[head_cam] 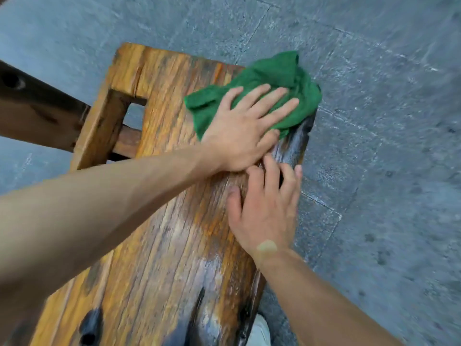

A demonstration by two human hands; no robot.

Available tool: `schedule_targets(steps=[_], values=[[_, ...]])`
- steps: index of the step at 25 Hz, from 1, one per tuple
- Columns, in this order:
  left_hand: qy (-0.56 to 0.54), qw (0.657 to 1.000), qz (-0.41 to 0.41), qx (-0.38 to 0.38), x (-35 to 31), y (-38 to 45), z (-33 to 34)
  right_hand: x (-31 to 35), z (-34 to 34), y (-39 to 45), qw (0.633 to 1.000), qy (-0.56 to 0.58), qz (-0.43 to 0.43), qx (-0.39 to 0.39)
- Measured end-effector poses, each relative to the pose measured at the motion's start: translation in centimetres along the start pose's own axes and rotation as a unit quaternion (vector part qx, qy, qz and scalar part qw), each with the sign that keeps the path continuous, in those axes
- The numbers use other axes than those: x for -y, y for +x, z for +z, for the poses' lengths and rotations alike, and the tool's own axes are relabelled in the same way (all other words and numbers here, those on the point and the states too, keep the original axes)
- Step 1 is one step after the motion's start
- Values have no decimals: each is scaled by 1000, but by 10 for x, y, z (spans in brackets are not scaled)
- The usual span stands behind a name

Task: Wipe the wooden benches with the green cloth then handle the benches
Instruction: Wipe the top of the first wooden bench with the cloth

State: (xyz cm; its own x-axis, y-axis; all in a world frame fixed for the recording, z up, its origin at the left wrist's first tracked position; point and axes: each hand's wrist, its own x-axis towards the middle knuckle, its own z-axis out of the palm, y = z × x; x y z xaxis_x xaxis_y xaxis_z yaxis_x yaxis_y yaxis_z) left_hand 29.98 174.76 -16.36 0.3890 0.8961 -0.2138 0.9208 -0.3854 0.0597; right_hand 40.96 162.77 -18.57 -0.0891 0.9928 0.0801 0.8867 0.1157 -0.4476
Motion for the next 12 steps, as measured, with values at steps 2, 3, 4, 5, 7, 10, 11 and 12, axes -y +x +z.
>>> schedule_targets(steps=[2, 3, 4, 5, 7, 10, 11, 12], values=[[18, 1000, -17, 11, -1, 37, -9, 2, -2, 1, 998, 70, 0, -9], [4, 998, -58, 14, -2, 52, -15, 0, -7, 0, 992, 128, -1, -23], [-2, 996, -91, 20, -5, 57, -14, -6, -15, -2, 978, 204, 12, -38], [0, 995, -98, 15, -13, 52, -9, -14, -23, 1, 958, 277, 46, -62], [12, 999, -48, -10, -37, -4, 7, -39, -39, 9, 909, 363, 166, -121], [27, 999, 31, 19, -85, -181, 41, -71, -60, 13, 878, 338, 300, -156], [61, 997, 33, 36, -105, -248, 57, -73, -63, 10, 878, 331, 317, -136], [102, 993, 33, 52, -127, -312, 71, -73, -63, 5, 882, 326, 322, -109]])
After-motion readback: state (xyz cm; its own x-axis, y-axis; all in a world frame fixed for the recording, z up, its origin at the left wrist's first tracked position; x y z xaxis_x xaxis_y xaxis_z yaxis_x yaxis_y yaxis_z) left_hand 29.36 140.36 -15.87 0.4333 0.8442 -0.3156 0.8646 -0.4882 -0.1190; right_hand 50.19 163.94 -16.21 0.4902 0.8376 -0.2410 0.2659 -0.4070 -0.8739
